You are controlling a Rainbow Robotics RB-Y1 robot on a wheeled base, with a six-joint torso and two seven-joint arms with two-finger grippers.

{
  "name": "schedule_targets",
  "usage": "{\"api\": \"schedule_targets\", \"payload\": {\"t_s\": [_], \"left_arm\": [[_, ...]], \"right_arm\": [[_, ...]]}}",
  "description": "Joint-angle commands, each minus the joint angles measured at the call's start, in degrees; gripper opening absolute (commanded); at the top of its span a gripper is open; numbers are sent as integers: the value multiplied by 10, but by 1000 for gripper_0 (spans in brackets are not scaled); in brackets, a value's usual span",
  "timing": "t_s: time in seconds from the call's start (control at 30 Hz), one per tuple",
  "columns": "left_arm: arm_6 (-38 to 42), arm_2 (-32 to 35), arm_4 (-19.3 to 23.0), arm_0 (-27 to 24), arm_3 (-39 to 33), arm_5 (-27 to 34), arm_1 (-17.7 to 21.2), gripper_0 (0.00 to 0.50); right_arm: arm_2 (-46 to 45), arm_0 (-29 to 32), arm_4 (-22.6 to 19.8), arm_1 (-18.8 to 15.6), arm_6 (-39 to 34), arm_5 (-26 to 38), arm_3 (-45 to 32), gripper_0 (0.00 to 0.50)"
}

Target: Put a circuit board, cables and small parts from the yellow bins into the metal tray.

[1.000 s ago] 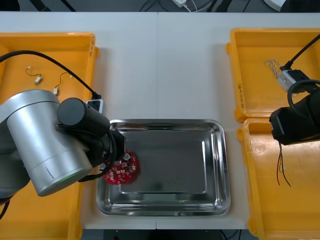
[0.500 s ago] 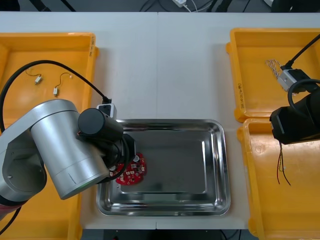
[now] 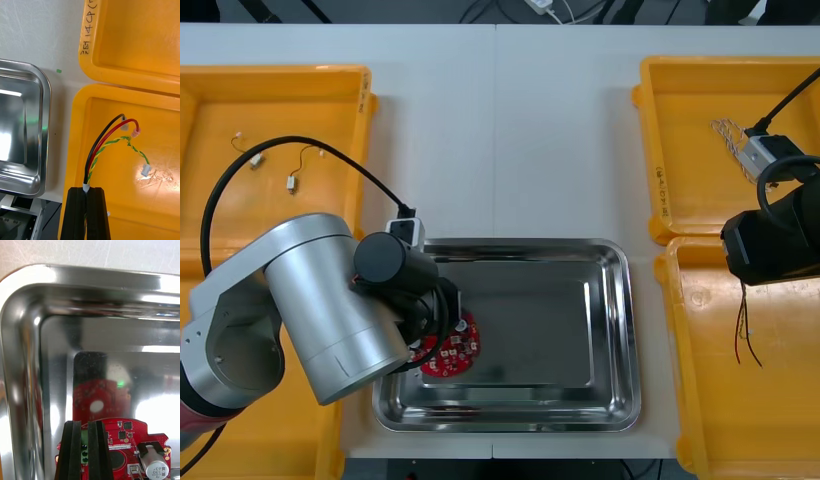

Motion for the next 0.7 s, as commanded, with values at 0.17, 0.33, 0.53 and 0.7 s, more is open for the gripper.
{"api": "schedule_targets", "payload": {"t_s": [0.17,0.33,0.53,0.7], "left_arm": [[58,-28,-18,21,-6,-20,-11,3],[61,-40,-32,28,-6,-26,-10,3],[64,-43,-34,36,-6,-27,-10,3],[65,-47,-39,38,-6,-30,-8,2]], "right_arm": [[3,-16,3,-3,15,3,-15,0],[3,-16,4,-3,15,3,-14,0],[3,-16,4,-3,15,3,-13,0],[3,-16,4,-3,15,3,-12,0]]}}
